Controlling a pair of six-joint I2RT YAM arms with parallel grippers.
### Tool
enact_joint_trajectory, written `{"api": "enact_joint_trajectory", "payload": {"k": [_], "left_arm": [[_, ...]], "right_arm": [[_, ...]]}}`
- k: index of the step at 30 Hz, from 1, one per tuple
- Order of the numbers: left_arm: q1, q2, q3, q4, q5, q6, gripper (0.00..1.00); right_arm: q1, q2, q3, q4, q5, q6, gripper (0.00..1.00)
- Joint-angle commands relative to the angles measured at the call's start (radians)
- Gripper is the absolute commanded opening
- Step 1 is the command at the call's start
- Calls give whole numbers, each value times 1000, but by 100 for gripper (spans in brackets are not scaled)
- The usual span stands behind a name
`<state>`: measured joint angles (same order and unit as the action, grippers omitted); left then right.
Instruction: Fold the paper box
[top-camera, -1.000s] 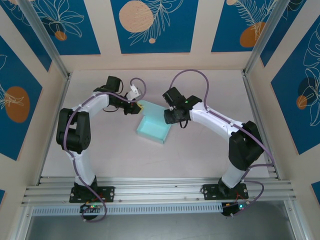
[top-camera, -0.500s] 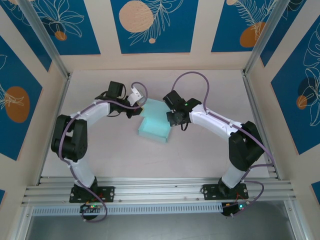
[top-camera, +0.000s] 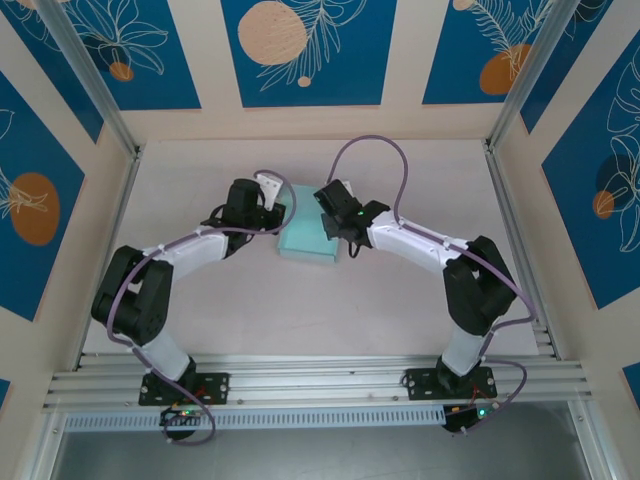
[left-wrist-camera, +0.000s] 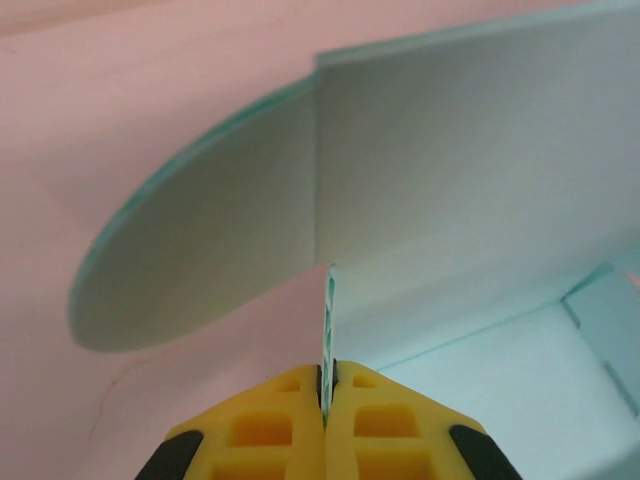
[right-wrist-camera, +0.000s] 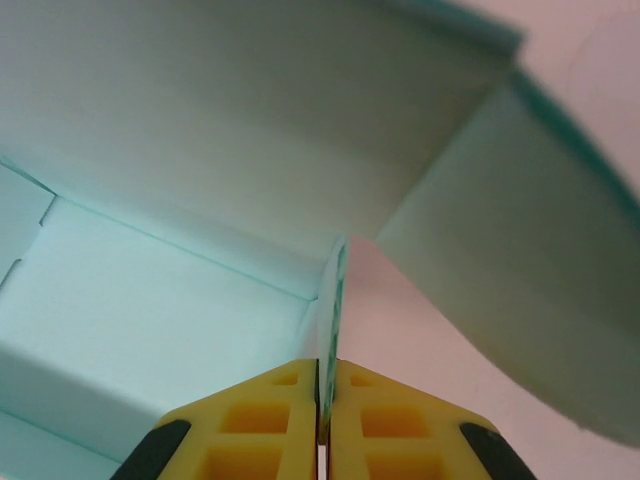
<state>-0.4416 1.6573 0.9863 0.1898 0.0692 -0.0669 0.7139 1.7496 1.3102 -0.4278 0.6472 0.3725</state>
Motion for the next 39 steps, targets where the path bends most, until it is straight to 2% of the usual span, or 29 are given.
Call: {"api": "enact_joint_trajectory", "payload": {"k": [1,11,19,30,39], "left_arm": [[-47,16,23,127,-56,-128,0],[-91,67,-27,203,-144,-173,0],[-109,58,-109,239,-186,-190,0],[-123,47,-194,278,-152,-248,0],[-140,52,-243,286,-133,-290,0]], "right_arm": [[15,45,60,190,-15,-61,10],[12,146,100,259,-43,-16,10],[50,155,37,305,-31,57,10],[108,154,-75,357,24,115,10],[113,140,-144,382,37,141,9]]}}
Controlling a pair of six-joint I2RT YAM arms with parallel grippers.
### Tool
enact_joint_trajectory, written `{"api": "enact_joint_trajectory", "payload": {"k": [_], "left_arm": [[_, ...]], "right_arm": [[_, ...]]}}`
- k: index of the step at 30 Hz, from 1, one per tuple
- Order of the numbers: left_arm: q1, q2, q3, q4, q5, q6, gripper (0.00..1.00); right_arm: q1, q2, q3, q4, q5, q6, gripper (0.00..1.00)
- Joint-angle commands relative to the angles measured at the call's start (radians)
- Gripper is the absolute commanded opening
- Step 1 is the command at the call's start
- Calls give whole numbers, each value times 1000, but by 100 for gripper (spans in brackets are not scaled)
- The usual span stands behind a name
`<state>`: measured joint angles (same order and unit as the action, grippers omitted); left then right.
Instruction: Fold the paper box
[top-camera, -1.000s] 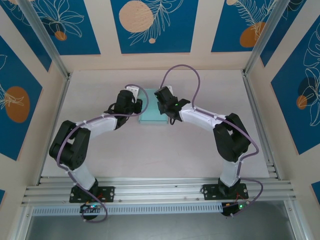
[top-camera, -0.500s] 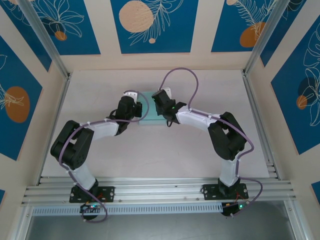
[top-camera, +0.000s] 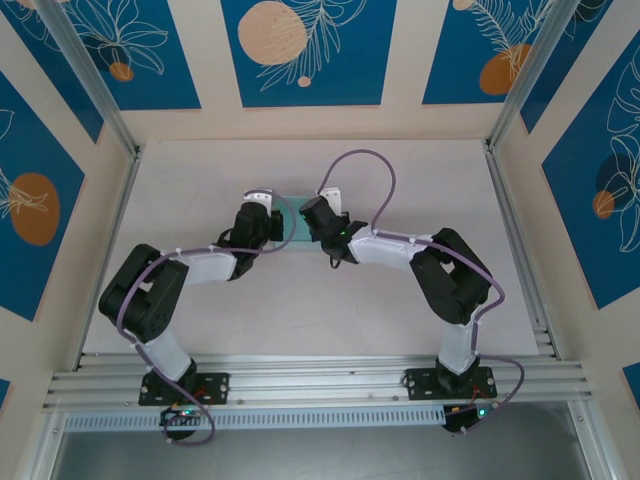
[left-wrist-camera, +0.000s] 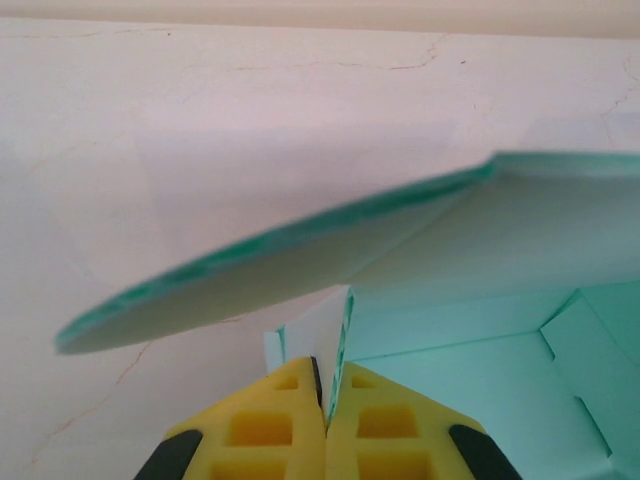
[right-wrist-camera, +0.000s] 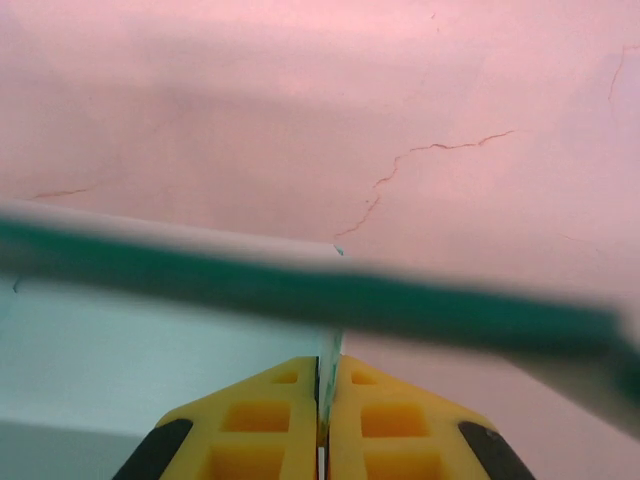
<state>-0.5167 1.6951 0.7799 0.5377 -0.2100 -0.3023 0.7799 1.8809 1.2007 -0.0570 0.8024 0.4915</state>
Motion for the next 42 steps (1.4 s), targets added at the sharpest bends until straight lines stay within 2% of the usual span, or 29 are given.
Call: {"api": "enact_joint_trajectory", "payload": {"k": [1,15,26,28,32,33,37,42], "left_arm": [[-66,17,-45,-56,144,-57,0],[-77,71,-132,35,164,-89,0],[-71,46,-231,104,161,-34,1],[-67,19,-254,112,182,-24,13],[-65,-31,-290,111,217,-6,52],[-65,-43,-298,105,217,-7,59],[-63,-118,-328,64,207,-15,76],[-60,-274,-356,-72,189,-20,90]], "right_arm": [[48,10,-40,14,-118,24,9],[58,11,-123,57,-118,41,7],[65,4,-201,112,-88,1,7],[65,10,-210,119,-82,-1,7],[67,25,-214,123,-60,-5,7],[67,30,-212,121,-56,-7,7],[68,45,-204,113,-44,-7,7],[73,58,-196,104,-31,-13,7]]}}
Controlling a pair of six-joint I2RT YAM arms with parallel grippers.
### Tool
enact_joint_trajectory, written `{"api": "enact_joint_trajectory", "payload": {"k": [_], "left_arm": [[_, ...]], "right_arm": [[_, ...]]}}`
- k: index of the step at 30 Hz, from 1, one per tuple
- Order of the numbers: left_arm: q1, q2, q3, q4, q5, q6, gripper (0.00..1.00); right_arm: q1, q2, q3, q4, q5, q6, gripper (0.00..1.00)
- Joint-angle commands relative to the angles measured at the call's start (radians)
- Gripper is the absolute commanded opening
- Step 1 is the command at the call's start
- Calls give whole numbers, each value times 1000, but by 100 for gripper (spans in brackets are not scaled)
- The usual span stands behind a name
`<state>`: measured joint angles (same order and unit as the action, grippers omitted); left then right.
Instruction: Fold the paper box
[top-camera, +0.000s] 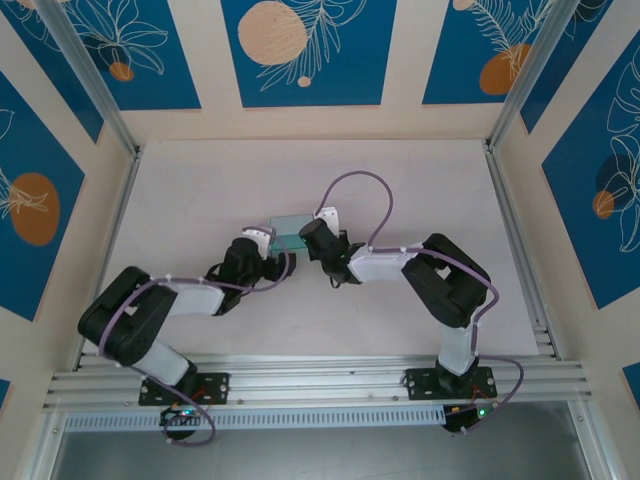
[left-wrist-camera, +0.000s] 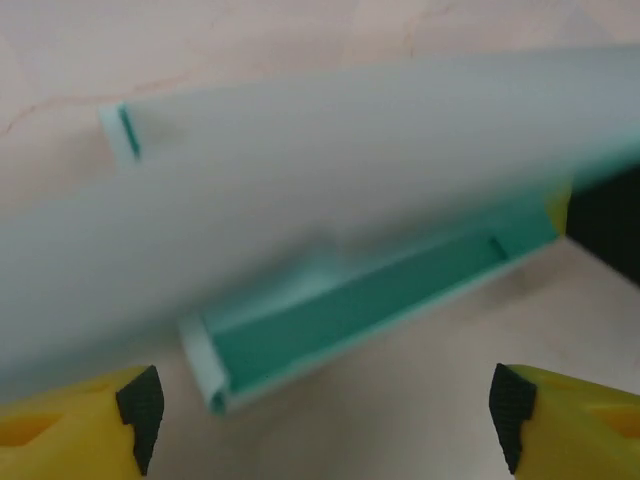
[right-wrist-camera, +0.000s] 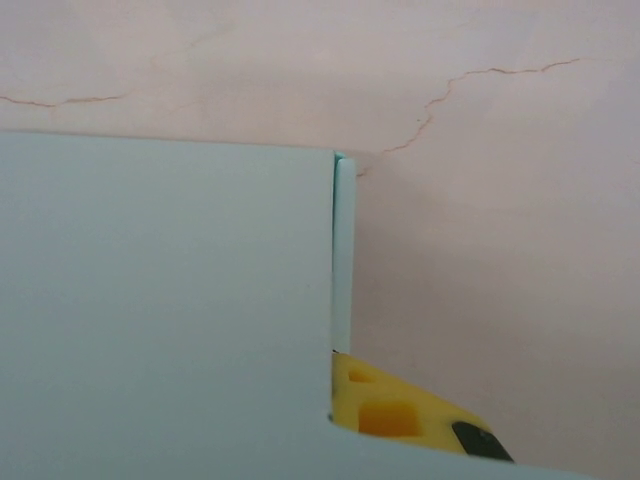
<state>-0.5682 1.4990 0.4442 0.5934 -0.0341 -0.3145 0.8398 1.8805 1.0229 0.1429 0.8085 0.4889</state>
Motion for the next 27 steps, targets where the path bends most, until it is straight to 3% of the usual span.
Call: {"api": "enact_joint_trajectory", "payload": {"k": [1,6,12,15,19,24,27], "left_arm": [[-9,-120,-25,-169,13,-12,92],[-7,-351,-35,-379,10,-42,100],[46,-546,72,-567,-81,-92,97],[115,-490,209,-615,-34,-63,96],[170,-298,412,-663,67,11,93],[180,-25,605,-686,208,74,72],[180,90,660,-647,362,33,56]], "right_arm": [[12,60,-16,-96,-36,-10,7],[14,68,-15,-97,-32,-10,7],[24,71,-6,-102,-23,-28,7],[28,75,-2,-110,-19,-34,7],[32,76,3,-120,-13,-39,7],[38,78,11,-129,-9,-39,7],[38,84,18,-136,-9,-40,7]]}}
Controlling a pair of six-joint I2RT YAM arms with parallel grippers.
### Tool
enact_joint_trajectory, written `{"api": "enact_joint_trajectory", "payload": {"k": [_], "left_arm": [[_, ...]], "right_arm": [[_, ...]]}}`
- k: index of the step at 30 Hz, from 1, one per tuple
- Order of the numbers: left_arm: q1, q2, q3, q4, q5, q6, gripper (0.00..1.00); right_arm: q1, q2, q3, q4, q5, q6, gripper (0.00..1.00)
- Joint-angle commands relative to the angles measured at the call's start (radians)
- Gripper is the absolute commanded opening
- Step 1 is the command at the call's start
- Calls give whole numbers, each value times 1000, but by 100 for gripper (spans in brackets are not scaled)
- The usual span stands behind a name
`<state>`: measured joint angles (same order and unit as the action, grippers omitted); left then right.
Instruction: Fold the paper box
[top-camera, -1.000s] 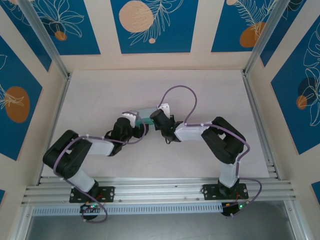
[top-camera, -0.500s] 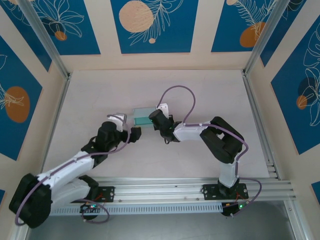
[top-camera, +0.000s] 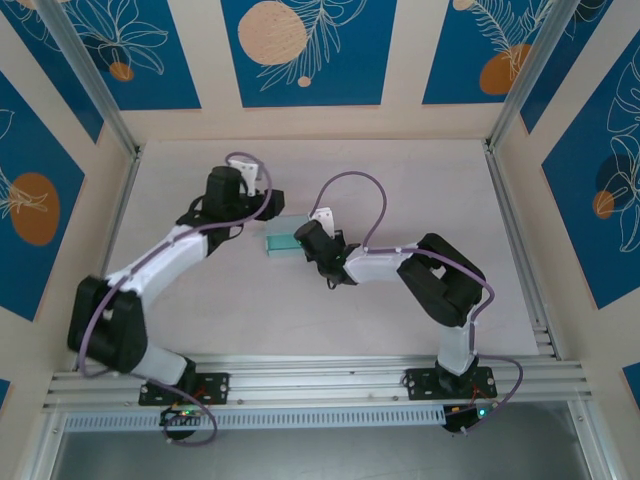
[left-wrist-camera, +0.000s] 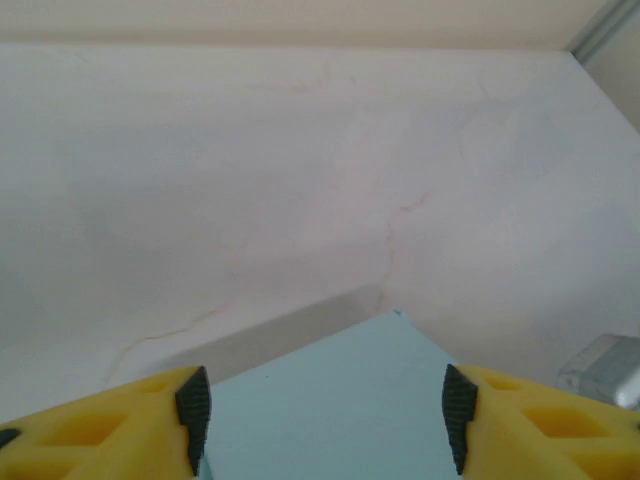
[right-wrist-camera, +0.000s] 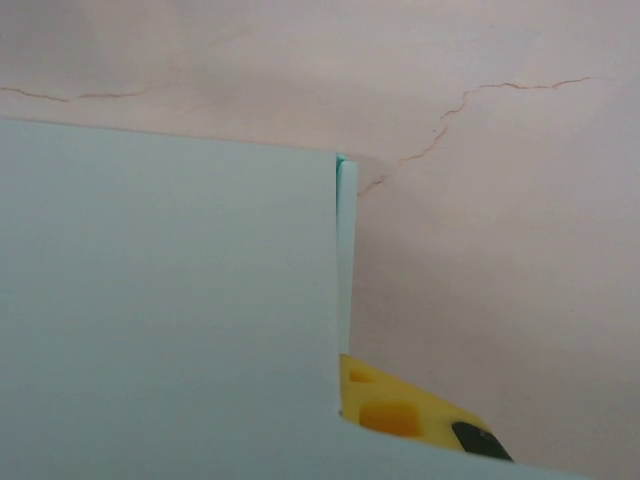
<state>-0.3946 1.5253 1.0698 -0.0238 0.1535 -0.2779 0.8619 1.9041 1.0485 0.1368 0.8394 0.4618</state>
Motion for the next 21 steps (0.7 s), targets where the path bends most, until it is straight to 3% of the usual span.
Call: {"api": "enact_joint_trajectory", "payload": {"k": [1,9,17,21], "left_arm": [[5,92,43,-11,214,-18,52],[-2,201,26,-12,265,-46,35],[-2,289,-20,39,226,-63,28],[-3,314,-24,61,224,-77,27]], "right_arm": [[16,62,-4,-133,-39,-13,7],[18,41,1,-168,-51,-10,11],[60,-44,-19,-274,-48,12,45],[84,-87,-21,-344,-42,34,57]]}}
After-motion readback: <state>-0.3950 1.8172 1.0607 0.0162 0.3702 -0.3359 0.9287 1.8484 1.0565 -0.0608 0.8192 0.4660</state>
